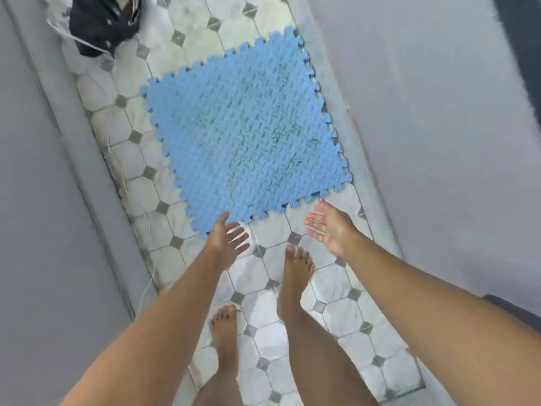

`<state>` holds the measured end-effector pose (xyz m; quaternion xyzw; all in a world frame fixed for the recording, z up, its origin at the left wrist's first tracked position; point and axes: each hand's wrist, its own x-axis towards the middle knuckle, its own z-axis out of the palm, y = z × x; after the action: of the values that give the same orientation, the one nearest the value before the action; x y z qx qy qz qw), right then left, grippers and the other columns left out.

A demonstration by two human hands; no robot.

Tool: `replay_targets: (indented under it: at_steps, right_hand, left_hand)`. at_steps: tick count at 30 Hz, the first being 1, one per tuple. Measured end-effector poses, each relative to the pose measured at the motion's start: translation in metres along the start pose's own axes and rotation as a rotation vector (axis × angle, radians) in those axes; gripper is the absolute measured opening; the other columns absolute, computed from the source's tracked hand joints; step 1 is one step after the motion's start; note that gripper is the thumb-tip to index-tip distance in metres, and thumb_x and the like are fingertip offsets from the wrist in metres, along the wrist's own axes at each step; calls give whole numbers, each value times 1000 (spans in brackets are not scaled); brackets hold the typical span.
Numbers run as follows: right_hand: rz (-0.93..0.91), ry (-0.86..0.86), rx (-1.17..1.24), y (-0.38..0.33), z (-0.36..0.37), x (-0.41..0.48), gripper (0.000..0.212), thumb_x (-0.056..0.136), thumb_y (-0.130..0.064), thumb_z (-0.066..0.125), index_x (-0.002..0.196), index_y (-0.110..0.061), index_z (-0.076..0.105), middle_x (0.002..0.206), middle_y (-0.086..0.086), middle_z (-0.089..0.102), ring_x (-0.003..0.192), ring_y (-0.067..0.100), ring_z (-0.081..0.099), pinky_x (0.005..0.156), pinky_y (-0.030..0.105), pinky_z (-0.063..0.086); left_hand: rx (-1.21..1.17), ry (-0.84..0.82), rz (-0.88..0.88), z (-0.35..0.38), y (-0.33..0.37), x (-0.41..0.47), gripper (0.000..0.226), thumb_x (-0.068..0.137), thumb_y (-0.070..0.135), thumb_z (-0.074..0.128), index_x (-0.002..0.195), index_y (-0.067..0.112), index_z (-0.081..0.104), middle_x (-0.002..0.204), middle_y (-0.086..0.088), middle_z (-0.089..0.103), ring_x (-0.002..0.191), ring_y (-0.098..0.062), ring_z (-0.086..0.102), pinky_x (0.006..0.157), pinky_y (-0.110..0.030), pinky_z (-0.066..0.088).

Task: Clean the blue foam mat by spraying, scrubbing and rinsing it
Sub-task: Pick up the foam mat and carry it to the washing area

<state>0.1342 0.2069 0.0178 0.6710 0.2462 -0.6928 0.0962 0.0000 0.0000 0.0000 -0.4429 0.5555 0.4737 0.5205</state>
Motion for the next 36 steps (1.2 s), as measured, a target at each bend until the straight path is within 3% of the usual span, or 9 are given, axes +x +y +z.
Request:
replay_targets:
  at_steps: [5,9,13,17,22,27,30,33,36]
  right_hand:
    - [71,-10,9,29,18,115,34,101,-38,55,118,-8,55,128,13,60,111,27,61,88,39,55]
    - [75,33,54,46,35,168,47,98,-40,59,135,-13,50,144,13,48,129,26,51,95,42,51]
    - [19,112,181,37,53,193,42,95,-41,62,132,-23,51,158,13,31,145,24,33,108,47,43]
    - [28,140,220,32,60,206,51,92,-42,64,138,-20,54,147,7,48,132,21,49,88,39,51]
    - [18,203,132,32,53,208,35,87,-40,72,115,-21,65,108,-2,57,93,12,54,64,27,48]
    - [14,253,66,35,44,212,27,88,-33,73,109,-18,66,84,-3,51,77,10,51,58,25,46]
    - [-9,279,-41,42,46,211,30,91,-31,69,116,-16,65,93,0,58,85,12,55,62,25,49]
    - [-68,271,-194,55,50,208,21,94,-36,63,112,-26,67,112,-1,59,98,16,56,64,27,52]
    - [-131,271,-263,66,48,208,40,96,-43,60,134,-30,58,118,-3,57,100,16,54,66,29,53]
  left_hand:
    - [-115,-51,-60,-9,-26,111,46,100,50,55,119,8,53,106,-11,60,105,-29,61,101,-48,45]
    - [-394,-14,-73,-26,-43,157,71,97,52,57,147,4,41,139,-17,51,127,-33,53,102,-52,43]
    - [-550,-74,-49,-14,-41,173,90,94,58,59,159,5,26,159,-13,37,146,-29,40,111,-55,37]
    - [-564,-51,-22,7,-32,175,84,94,56,59,156,6,33,153,-14,44,143,-26,45,117,-53,36]
    - [-487,-10,-10,13,-30,169,73,91,54,65,147,12,45,135,-10,57,109,-22,64,89,-41,54]
    - [-297,88,-38,24,-12,174,66,91,55,65,140,14,47,101,-10,56,66,-16,52,59,-31,48]
    - [-148,104,-41,31,-5,175,50,96,54,58,130,18,52,107,-10,59,70,-16,50,61,-29,47]
    - [141,145,-3,34,-7,179,60,96,61,54,137,17,54,124,-4,56,92,-21,56,65,-33,49]
    - [252,170,22,27,-13,182,63,95,63,54,134,14,55,122,-2,58,104,-24,58,76,-38,51]
